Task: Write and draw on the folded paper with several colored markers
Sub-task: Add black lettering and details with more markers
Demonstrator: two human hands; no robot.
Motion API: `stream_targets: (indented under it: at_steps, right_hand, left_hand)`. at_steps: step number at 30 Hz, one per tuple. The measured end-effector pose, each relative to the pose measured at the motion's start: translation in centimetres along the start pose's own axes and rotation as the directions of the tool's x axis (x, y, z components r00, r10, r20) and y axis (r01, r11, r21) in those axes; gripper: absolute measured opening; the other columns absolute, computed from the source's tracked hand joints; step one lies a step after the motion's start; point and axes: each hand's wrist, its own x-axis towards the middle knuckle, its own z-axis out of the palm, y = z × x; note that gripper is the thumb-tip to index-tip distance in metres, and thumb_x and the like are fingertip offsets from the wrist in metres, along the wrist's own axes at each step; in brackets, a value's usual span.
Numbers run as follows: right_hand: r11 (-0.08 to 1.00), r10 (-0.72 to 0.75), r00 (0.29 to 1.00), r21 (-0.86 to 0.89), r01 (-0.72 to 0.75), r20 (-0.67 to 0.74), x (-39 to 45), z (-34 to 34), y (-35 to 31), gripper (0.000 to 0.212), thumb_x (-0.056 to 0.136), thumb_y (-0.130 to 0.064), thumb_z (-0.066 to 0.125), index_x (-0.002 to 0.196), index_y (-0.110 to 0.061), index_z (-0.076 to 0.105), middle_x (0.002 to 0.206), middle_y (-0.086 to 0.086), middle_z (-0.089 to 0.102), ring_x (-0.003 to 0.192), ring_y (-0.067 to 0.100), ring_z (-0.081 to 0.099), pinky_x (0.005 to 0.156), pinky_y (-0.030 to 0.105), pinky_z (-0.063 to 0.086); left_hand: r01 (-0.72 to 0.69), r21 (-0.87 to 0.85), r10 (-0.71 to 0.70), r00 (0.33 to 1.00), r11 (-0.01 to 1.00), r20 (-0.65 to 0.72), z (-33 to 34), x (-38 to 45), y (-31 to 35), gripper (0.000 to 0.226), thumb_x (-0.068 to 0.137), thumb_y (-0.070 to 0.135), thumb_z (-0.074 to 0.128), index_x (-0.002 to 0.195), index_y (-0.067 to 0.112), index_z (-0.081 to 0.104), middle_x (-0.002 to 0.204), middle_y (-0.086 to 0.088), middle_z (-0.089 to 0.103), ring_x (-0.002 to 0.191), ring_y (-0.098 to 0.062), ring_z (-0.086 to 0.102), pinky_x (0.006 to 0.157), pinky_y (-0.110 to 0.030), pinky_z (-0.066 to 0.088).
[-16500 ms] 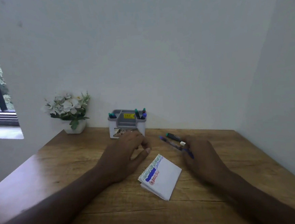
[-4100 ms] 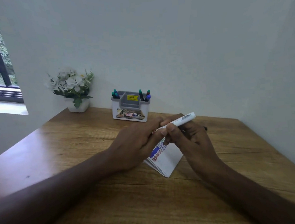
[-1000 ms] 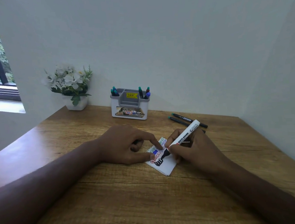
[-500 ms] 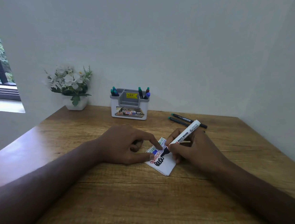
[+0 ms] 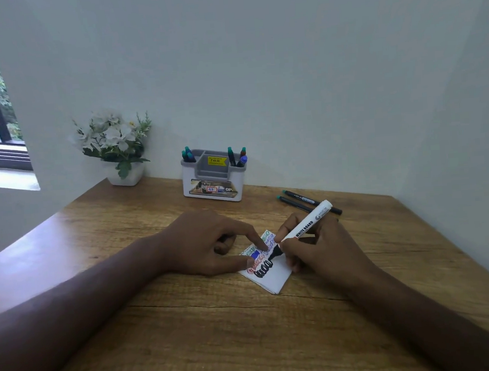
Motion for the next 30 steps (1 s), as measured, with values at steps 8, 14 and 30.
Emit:
stream_targets:
  at_steps: [8, 14, 30]
  right_hand:
    - [1.000, 0.018, 1.000, -0.006, -0.018, -0.001, 0.13, -0.04, -0.06, 0.006, 0.092, -0.024, 0.075, 0.096, -0.020, 0.074, 0.084, 0.000, 0.079, 0.060, 0.011, 0.074, 0.065, 0.026, 0.064]
    - [1.000, 0.012, 1.000, 0.008, -0.012, 0.004, 0.11, -0.19, -0.17, 0.004, 0.093, -0.022, 0.074, 0.094, -0.018, 0.075, 0.076, 0.000, 0.078, 0.057, 0.010, 0.071, 0.072, 0.029, 0.066]
    - [1.000, 0.001, 0.999, 0.005, -0.001, -0.032, 0.43, -0.53, 0.31, 0.003, 0.089, -0.025, 0.076, 0.091, -0.023, 0.076, 0.083, 0.000, 0.078, 0.060, 0.008, 0.069, 0.058, 0.021, 0.056]
  left_hand:
    - [0.000, 0.007, 0.000, 1.000, 1.000, 0.003, 0.06, -0.01, 0.01, 0.040, 0.092, 0.070, 0.058, 0.130, 0.059, 0.057, 0.063, 0.012, 0.056, 0.063, -0.010, 0.056, 0.054, -0.035, 0.043]
    - [-0.004, 0.005, 0.004, 1.000, 1.000, 0.003, 0.06, 0.04, -0.03, 0.039, 0.093, 0.070, 0.057, 0.130, 0.060, 0.056, 0.065, 0.009, 0.058, 0.064, -0.012, 0.057, 0.054, -0.036, 0.041]
    - [0.003, -0.002, -0.003, 1.000, 1.000, 0.001, 0.07, 0.04, 0.05, 0.040, 0.092, 0.070, 0.058, 0.130, 0.058, 0.058, 0.064, 0.014, 0.056, 0.062, -0.009, 0.055, 0.054, -0.030, 0.037]
